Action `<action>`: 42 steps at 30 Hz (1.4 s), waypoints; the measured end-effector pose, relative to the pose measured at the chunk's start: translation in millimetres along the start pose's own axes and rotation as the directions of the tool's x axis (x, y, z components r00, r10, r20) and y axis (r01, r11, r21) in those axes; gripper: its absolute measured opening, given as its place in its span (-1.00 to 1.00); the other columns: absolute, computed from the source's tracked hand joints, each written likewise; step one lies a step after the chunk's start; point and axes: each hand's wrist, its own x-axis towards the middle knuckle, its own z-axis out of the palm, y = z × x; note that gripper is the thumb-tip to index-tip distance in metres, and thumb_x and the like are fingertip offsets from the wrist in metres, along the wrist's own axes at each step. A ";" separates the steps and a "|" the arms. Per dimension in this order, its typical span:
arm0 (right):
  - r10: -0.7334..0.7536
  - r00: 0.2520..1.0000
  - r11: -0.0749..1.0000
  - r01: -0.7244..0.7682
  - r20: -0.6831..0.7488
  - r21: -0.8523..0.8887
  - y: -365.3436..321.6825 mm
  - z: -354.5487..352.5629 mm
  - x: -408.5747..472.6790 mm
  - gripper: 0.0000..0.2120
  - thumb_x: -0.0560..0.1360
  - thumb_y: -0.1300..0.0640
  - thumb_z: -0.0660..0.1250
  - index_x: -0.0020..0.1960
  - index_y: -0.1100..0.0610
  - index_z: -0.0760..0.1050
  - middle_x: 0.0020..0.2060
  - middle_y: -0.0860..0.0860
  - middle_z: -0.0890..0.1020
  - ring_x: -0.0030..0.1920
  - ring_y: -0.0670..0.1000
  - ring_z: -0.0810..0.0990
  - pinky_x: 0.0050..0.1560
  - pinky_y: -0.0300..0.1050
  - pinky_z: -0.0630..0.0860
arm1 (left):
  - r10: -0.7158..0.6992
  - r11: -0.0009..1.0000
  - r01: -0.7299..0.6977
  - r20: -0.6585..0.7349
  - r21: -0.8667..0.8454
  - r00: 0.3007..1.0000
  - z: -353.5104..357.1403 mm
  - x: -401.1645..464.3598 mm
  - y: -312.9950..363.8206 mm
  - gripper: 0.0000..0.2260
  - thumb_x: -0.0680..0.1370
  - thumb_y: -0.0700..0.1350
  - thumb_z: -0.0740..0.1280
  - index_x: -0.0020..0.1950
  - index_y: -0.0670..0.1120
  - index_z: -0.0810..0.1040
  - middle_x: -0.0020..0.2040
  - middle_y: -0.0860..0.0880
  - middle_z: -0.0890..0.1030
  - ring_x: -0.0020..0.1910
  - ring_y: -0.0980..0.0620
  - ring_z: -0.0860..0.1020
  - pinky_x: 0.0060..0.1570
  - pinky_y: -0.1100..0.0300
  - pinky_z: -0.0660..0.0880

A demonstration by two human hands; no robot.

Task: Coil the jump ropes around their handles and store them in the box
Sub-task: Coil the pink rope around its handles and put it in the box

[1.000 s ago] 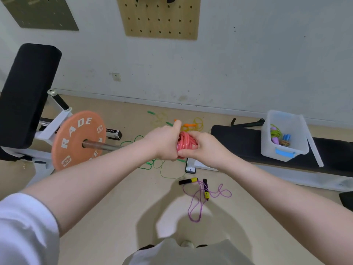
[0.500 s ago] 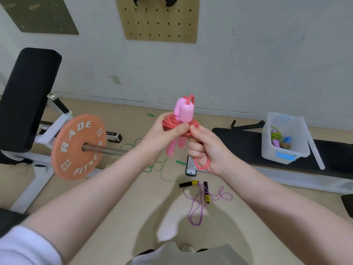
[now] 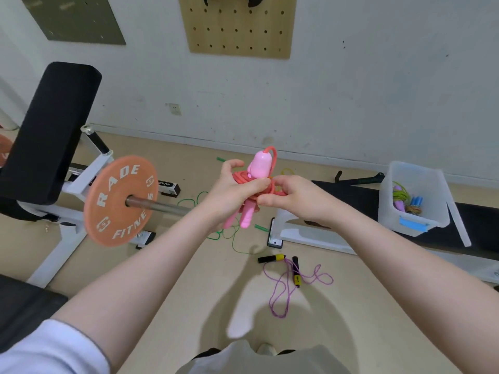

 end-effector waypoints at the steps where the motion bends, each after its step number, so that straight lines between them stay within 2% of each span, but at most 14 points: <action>1: 0.011 1.000 0.999 -0.011 -0.004 -0.051 2.7 0.6 2.1 -0.75 0.41 -0.09 0.40 0.04 -0.02 0.53 -0.18 -0.09 0.61 -0.10 -0.07 0.54 -0.04 -0.19 0.42 | 0.020 0.998 -0.021 0.019 0.066 1.000 -0.7 -1.1 3.4 -0.38 0.37 -0.16 0.47 0.32 -0.11 0.22 -0.05 -0.14 0.57 -0.39 0.00 0.58 -0.33 0.13 0.57; 4: 0.013 1.000 0.982 -0.008 0.023 -0.190 10.1 -0.5 4.5 -0.48 0.29 -0.22 0.44 0.14 0.04 0.53 -0.12 -0.09 0.60 -0.07 -0.09 0.53 -0.02 -0.17 0.44 | 0.048 0.989 -0.067 0.147 0.131 0.988 -7.0 -5.2 8.2 -0.53 0.44 -0.25 0.43 0.26 -0.16 0.29 -0.06 -0.14 0.54 -0.45 0.10 0.58 -0.42 0.23 0.52; 6: -0.004 0.999 0.988 0.010 0.037 -0.157 12.4 -11.4 -0.6 -0.37 0.26 -0.31 0.39 0.06 0.19 0.57 -0.34 -0.09 0.49 -0.29 -0.13 0.42 -0.22 -0.21 0.34 | 0.048 0.999 -0.051 0.285 0.005 0.957 -14.3 -9.5 5.9 -0.42 0.32 -0.17 0.46 0.25 -0.16 0.29 -0.13 -0.14 0.54 -0.54 0.04 0.51 -0.49 0.19 0.46; 9: 0.026 0.999 0.999 -0.025 0.029 -0.042 18.8 -30.7 -6.3 -0.61 0.43 -0.06 0.39 -0.11 0.32 0.56 -0.54 -0.12 0.34 -0.49 -0.17 0.27 -0.39 -0.32 0.25 | 0.031 0.999 -0.041 0.395 0.016 0.918 -14.9 -13.2 -2.5 -0.37 0.30 -0.19 0.38 0.32 -0.20 0.23 -0.14 -0.15 0.48 -0.54 0.10 0.52 -0.52 0.23 0.43; 12: -0.048 0.998 0.986 0.055 0.047 -0.159 19.2 -23.1 -0.5 -0.52 0.39 -0.12 0.40 -0.21 0.33 0.45 -0.40 0.03 0.35 -0.35 -0.04 0.29 -0.26 -0.12 0.19 | 0.024 1.000 -0.021 0.221 -0.017 0.975 -5.9 -3.6 -8.7 -0.50 0.29 -0.13 0.40 0.18 -0.14 0.34 -0.10 -0.15 0.51 -0.47 0.05 0.54 -0.50 0.21 0.42; 16: 0.045 0.980 0.943 -0.105 -0.192 -0.315 15.4 -5.3 8.3 -0.49 0.35 -0.27 0.36 -0.38 0.17 0.38 -0.53 -0.02 0.31 -0.45 -0.01 0.27 -0.35 -0.10 0.19 | -0.011 0.993 0.000 0.095 0.116 0.995 -4.4 9.3 -15.0 -0.54 0.32 0.01 0.40 0.13 -0.14 0.39 -0.11 -0.10 0.55 -0.41 0.09 0.58 -0.45 0.21 0.46; 19: 0.088 0.965 0.891 -0.187 -0.247 -0.414 14.1 4.3 8.3 -0.46 0.40 -0.37 0.20 -0.19 0.12 0.59 -0.50 -0.02 0.41 -0.39 0.00 0.41 -0.43 -0.14 0.24 | -0.025 0.995 0.017 0.077 0.102 0.997 -6.7 13.2 -22.1 -0.56 0.36 0.08 0.36 0.07 -0.19 0.43 -0.20 -0.10 0.56 -0.42 0.06 0.54 -0.44 0.20 0.45; 26: 0.076 0.974 0.765 -0.193 -0.211 -0.614 11.5 14.1 5.4 -0.40 0.53 -0.29 -0.09 -0.10 0.15 0.50 -0.24 0.08 0.52 -0.16 0.16 0.52 -0.29 -0.08 0.34 | -0.015 0.982 0.029 -0.073 0.189 0.997 -0.4 12.7 -18.2 -0.70 0.50 0.01 0.35 0.07 -0.17 0.42 -0.22 -0.10 0.58 -0.47 0.00 0.51 -0.51 0.22 0.45; 28: 0.089 0.991 0.701 -0.133 -0.100 -0.701 7.9 14.5 1.1 -0.54 0.61 -0.14 -0.03 0.02 0.18 0.47 -0.12 0.14 0.57 -0.07 0.20 0.55 -0.26 -0.07 0.33 | 0.108 0.893 -0.061 -0.081 0.445 0.991 -1.1 13.4 -15.9 -0.64 0.45 0.06 0.40 0.07 -0.11 0.40 -0.22 -0.02 0.58 -0.43 -0.01 0.52 -0.42 0.15 0.49; 30: 0.130 0.991 0.607 -0.099 -0.025 -0.788 1.4 15.0 -4.5 -0.77 0.62 0.11 0.08 0.12 0.20 0.43 0.03 0.14 0.56 0.01 0.18 0.56 -0.28 -0.08 0.32 | 0.166 0.667 -0.072 -0.053 0.742 0.985 0.2 11.2 -14.7 -0.56 0.39 0.18 0.41 0.10 -0.03 0.36 -0.23 0.05 0.56 -0.31 -0.04 0.53 -0.29 0.12 0.47; 32: 0.125 0.991 0.492 -0.026 0.042 -0.870 -6.9 12.5 -13.8 -0.78 0.55 0.33 0.10 0.15 0.22 0.41 0.07 0.11 0.54 0.04 0.15 0.57 -0.41 -0.15 0.24 | 0.160 0.475 -0.052 -0.028 0.878 0.987 2.5 8.9 -11.4 -0.52 0.39 0.25 0.37 0.12 0.00 0.31 -0.31 0.12 0.49 -0.24 -0.06 0.50 -0.28 0.12 0.41; 35: 0.015 0.990 0.351 0.129 0.143 -0.928 -11.5 2.2 -20.4 -0.79 0.55 0.33 0.08 0.13 0.21 0.40 -0.01 0.10 0.56 -0.14 0.16 0.54 -0.49 -0.13 0.12 | 0.143 0.525 -0.083 0.008 0.847 0.990 0.4 8.7 -10.5 -0.46 0.36 0.26 0.40 0.12 -0.06 0.34 -0.31 0.11 0.48 -0.26 -0.06 0.50 -0.26 0.07 0.46; 39: -0.390 0.921 0.555 0.239 0.005 -0.796 2.7 -6.9 -18.4 -0.76 0.52 0.04 0.26 -0.15 0.22 0.50 -0.43 0.13 0.57 -0.49 0.11 0.34 -0.58 -0.19 0.10 | 0.134 0.745 -0.106 0.008 0.658 0.991 -3.5 7.4 -15.5 -0.56 0.38 0.13 0.45 0.08 -0.03 0.36 -0.26 0.08 0.58 -0.36 -0.02 0.57 -0.31 0.11 0.50; 42: -0.347 0.923 0.846 0.232 -0.165 -0.480 2.3 -2.6 -20.8 -0.88 0.52 0.06 0.30 -0.11 0.11 0.47 -0.48 -0.02 0.54 -0.48 0.04 0.49 -0.41 -0.11 0.44 | 0.118 0.842 -0.128 0.052 0.524 0.992 -4.1 7.9 -16.0 -0.62 0.43 0.05 0.43 0.12 -0.05 0.36 -0.18 0.04 0.60 -0.31 0.02 0.62 -0.30 0.18 0.53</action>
